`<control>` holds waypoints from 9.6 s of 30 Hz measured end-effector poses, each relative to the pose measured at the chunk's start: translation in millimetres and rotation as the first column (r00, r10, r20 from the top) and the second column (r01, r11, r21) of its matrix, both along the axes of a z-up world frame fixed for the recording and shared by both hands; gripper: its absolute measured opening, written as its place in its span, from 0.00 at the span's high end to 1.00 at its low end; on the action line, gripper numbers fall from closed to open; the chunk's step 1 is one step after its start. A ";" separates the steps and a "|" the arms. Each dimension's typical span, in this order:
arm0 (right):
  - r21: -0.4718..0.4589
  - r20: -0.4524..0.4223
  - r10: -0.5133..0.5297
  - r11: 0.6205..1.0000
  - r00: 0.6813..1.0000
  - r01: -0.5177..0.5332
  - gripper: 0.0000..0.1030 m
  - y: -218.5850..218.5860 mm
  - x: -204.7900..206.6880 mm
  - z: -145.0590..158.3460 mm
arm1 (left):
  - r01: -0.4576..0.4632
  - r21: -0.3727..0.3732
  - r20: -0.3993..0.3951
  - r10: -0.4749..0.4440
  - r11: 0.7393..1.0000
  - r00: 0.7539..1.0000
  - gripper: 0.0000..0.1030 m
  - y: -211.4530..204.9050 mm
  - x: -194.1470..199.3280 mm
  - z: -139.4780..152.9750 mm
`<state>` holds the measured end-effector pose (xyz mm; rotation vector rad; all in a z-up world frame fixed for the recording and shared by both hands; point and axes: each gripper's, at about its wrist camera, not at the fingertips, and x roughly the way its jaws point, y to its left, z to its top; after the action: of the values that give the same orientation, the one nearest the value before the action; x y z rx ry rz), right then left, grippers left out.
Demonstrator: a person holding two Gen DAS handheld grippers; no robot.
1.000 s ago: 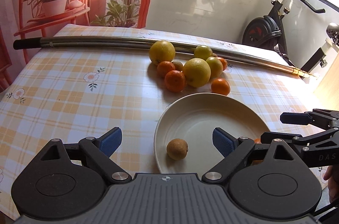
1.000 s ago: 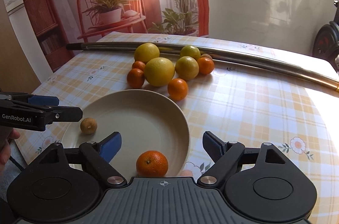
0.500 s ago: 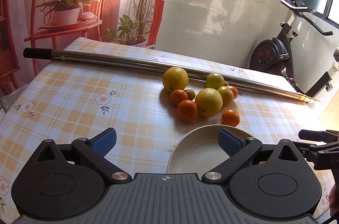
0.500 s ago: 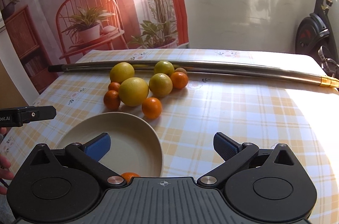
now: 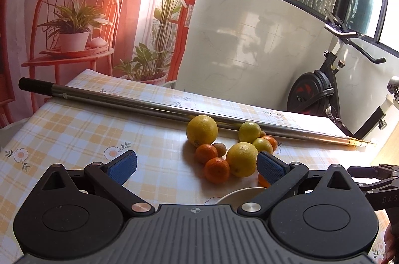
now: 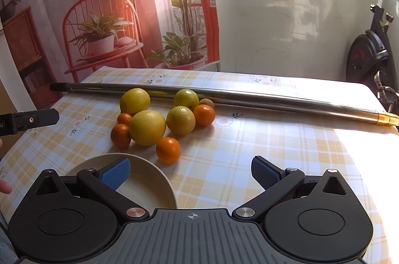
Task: Organize fruits
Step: 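Lower the left tool onto another mandarin and close on it, then close the right tool on a large yellow grapefruit while the left tool holds the mandarin, then carry the mandarin with the left tool while the right tool carries the grapefruit to the plate, then open the left tool on the plate while the right tool releases the grapefruit, then lift both open tools up and away from the plate, then lower the left tool onto a brown kiwi and close on it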
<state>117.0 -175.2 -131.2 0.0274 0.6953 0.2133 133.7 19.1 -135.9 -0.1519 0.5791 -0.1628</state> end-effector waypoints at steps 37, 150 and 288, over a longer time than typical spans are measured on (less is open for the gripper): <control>0.042 -0.017 -0.065 0.997 0.998 0.066 0.00 -26.8 47.5 -19.0 | 0.030 -0.011 -0.272 -0.032 0.999 0.962 0.46 -15.7 117.0 -46.2; 0.002 -0.031 0.284 0.959 0.958 -0.284 0.47 30.0 -21.6 -23.9 | 0.259 0.094 -0.186 -0.238 0.961 0.953 0.65 -31.7 -11.9 -40.3; 0.115 0.038 0.032 0.993 0.999 -0.036 0.21 -31.3 77.5 -29.3 | 0.066 0.114 -0.266 -0.034 0.991 0.963 0.71 -62.8 128.4 -41.3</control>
<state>194.5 -206.5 -160.5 0.1220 0.6473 0.2859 262.1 -43.6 -177.1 -0.0397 0.8569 -0.1570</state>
